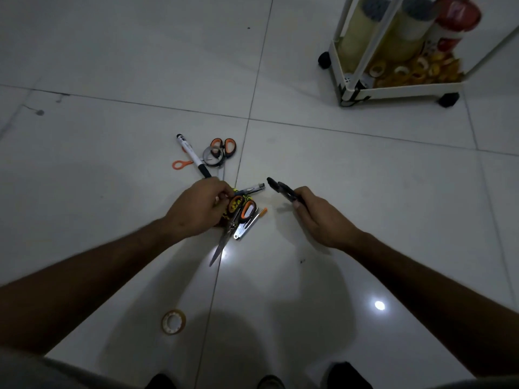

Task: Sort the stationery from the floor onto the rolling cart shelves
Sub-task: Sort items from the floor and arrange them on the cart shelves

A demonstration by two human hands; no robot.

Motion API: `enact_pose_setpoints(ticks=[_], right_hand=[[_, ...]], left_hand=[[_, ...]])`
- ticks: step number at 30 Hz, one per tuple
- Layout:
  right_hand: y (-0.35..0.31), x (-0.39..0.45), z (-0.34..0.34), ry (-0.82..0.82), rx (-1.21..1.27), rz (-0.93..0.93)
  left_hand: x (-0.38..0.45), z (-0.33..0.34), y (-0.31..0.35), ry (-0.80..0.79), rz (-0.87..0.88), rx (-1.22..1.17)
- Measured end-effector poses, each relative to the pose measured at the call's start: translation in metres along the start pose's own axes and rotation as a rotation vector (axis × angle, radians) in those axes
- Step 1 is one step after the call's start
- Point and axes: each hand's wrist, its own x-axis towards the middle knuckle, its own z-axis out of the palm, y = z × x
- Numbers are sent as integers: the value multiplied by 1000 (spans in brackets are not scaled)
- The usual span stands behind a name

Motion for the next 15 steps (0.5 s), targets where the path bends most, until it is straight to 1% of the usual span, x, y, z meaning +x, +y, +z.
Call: enact_pose_setpoints(ticks=[2, 4, 6, 11, 15], right_hand=[[-6, 1, 1, 9, 73, 50], [-9, 2, 0, 15, 120, 90], [-12, 3, -2, 24, 157, 113], [-20, 4, -6, 43, 229, 170], [-21, 4, -5, 57, 343, 248]], left_hand=[[10, -4, -6, -77, 33, 87], [16, -8, -8, -146, 48, 121], [20, -9, -7, -173, 57, 150], [26, -6, -3, -180, 55, 193], [30, -9, -3, -103, 32, 127]])
